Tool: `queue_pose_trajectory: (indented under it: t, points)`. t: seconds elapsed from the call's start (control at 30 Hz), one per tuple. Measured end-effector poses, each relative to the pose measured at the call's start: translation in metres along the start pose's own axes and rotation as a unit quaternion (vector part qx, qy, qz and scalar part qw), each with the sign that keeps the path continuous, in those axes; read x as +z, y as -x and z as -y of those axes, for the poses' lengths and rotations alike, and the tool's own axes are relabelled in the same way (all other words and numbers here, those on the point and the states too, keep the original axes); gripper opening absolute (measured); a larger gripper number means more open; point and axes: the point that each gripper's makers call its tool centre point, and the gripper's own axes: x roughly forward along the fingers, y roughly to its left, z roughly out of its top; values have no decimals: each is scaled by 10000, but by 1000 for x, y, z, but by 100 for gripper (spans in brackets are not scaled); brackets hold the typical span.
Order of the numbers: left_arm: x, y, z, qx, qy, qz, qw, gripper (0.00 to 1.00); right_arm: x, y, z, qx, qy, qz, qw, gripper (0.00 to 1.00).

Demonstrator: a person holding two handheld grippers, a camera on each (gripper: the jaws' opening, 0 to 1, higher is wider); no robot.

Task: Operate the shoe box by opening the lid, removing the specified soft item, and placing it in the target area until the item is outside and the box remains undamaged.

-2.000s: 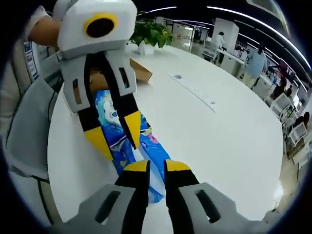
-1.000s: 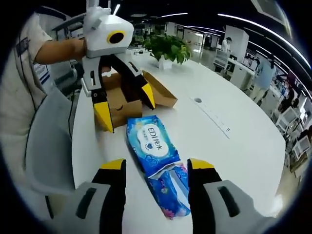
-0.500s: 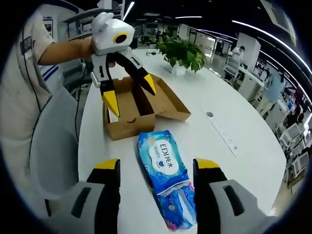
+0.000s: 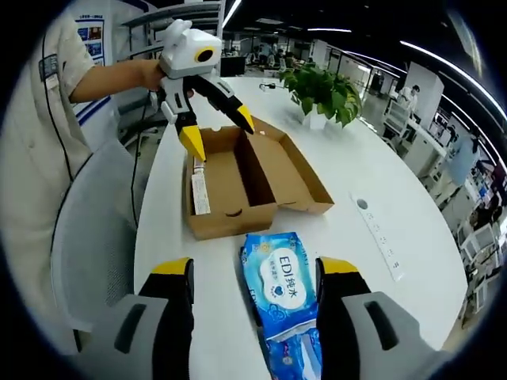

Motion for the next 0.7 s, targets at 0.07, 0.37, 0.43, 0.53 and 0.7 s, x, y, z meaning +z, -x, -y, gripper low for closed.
queue_pose_trajectory:
  t: [0.07, 0.37, 0.43, 0.53, 0.7]
  points:
    - [-5, 8, -6, 90, 76, 39, 9999, 61, 3, -5, -3, 65, 24, -3, 10000, 59]
    - [-27, 44, -37, 548, 428, 253, 9973, 61, 16, -33, -14, 316, 118, -70, 9994, 60]
    - [-36, 51, -45, 653, 525, 251, 9962, 61, 18, -40, -15, 370, 95, -85, 9992, 60]
    - [-52, 62, -55, 849, 659, 217, 9940, 60, 23, -50, -19, 424, 146, -91, 9990, 60]
    - [-71, 77, -65, 1043, 846, 209, 9907, 60, 29, -67, -28, 559, 272, -109, 9980, 58]
